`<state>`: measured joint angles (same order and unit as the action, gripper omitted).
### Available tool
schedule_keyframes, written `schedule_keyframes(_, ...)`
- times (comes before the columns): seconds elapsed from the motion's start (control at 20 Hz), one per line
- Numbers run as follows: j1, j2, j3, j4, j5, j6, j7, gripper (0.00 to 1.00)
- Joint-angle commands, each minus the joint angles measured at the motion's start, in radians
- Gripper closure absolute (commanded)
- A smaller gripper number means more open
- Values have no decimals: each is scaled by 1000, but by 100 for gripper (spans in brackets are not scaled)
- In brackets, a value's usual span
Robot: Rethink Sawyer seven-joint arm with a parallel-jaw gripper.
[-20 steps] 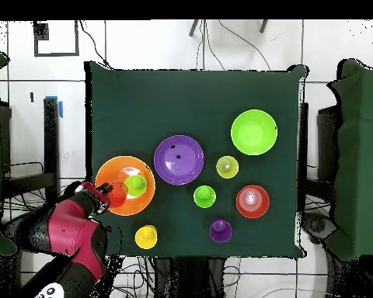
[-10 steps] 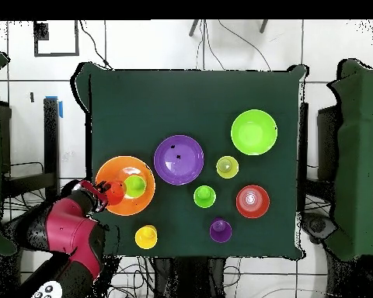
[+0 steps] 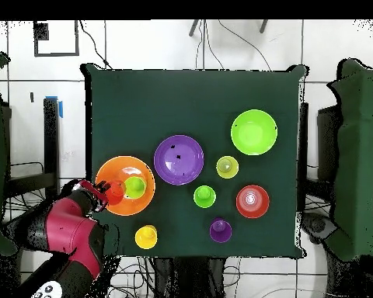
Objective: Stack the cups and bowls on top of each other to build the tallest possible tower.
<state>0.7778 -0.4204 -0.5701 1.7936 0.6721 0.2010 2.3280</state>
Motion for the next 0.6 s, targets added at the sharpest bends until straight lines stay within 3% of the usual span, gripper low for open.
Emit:
schedule_keyframes(0.05,14,-10,74,-32,18,76,220,100)
schedule_keyframes(0.6,14,-49,80,-25,16,102,219,100)
